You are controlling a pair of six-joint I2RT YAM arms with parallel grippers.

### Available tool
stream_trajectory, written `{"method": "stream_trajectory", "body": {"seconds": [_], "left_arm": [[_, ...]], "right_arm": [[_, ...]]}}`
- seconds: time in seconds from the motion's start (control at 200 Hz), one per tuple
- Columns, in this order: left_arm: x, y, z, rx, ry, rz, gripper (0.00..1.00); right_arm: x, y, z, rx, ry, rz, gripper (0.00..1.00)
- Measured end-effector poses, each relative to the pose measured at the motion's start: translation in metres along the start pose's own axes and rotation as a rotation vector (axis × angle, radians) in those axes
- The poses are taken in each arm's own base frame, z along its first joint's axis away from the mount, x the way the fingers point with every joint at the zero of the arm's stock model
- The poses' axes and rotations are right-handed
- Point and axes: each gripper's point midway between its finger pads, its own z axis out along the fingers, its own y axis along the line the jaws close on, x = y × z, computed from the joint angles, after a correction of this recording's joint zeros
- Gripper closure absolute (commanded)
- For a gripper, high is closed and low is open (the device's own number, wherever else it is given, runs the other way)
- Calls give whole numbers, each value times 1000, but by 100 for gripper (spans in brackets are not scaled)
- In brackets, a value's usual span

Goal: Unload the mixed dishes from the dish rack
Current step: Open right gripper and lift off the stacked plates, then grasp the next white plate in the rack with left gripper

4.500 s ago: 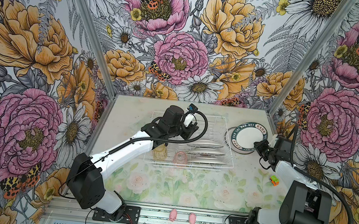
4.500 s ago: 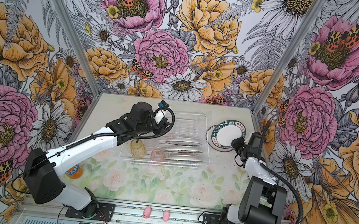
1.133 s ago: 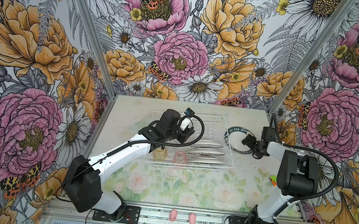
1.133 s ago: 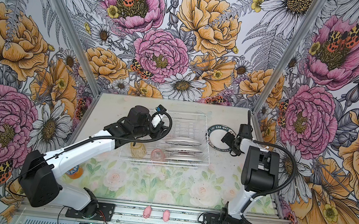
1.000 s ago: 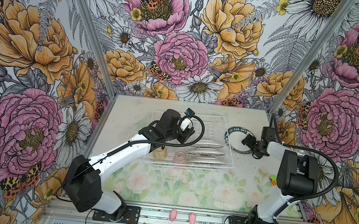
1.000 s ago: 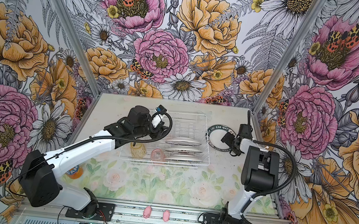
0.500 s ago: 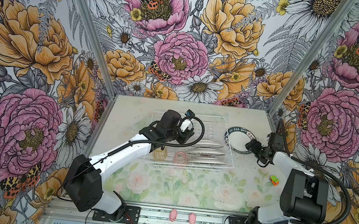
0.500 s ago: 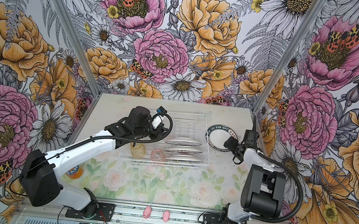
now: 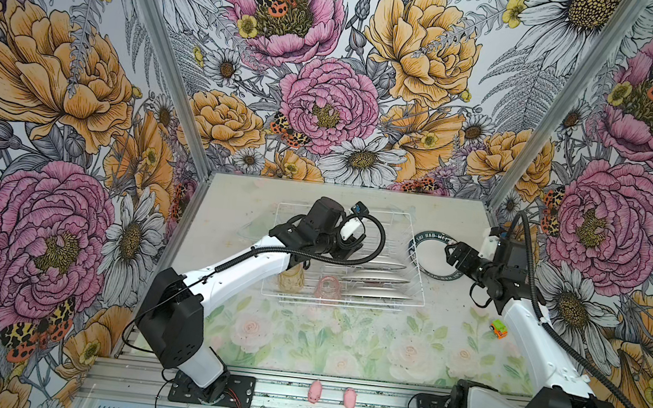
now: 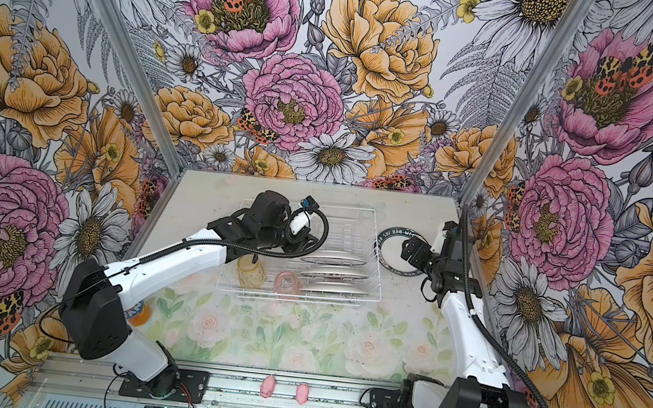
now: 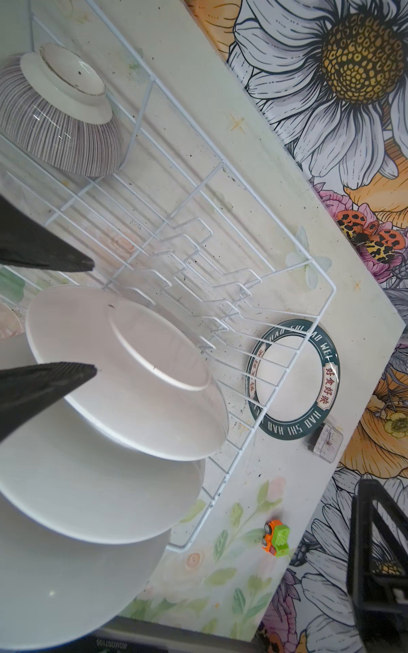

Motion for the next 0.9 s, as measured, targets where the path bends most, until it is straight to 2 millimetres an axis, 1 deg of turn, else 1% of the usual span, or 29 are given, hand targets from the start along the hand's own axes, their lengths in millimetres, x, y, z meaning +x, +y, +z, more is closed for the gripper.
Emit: {"method": "stream_trajectory", "body": {"seconds": [0.1, 0.21, 0.305, 0.455, 0.55, 0.711, 0.896], "left_arm": [[-1, -4, 8, 16, 21, 44, 57], [3, -20, 13, 47, 47, 126, 57], [5, -38, 13, 81, 64, 207, 57], [-1, -56, 8, 110, 62, 298, 57], [-2, -59, 7, 114, 64, 328, 56], [3, -61, 7, 114, 94, 367, 57], [1, -65, 18, 100, 125, 426, 57]], "right_arm": [[6, 8, 1, -15, 17, -22, 13], [8, 11, 2, -18, 24, -36, 13], [10, 13, 3, -20, 30, -39, 13], [13, 12, 7, -18, 45, -39, 13], [14, 12, 7, -18, 47, -38, 13], [14, 12, 8, -19, 50, -39, 13], [15, 12, 7, -17, 54, -38, 13]]}}
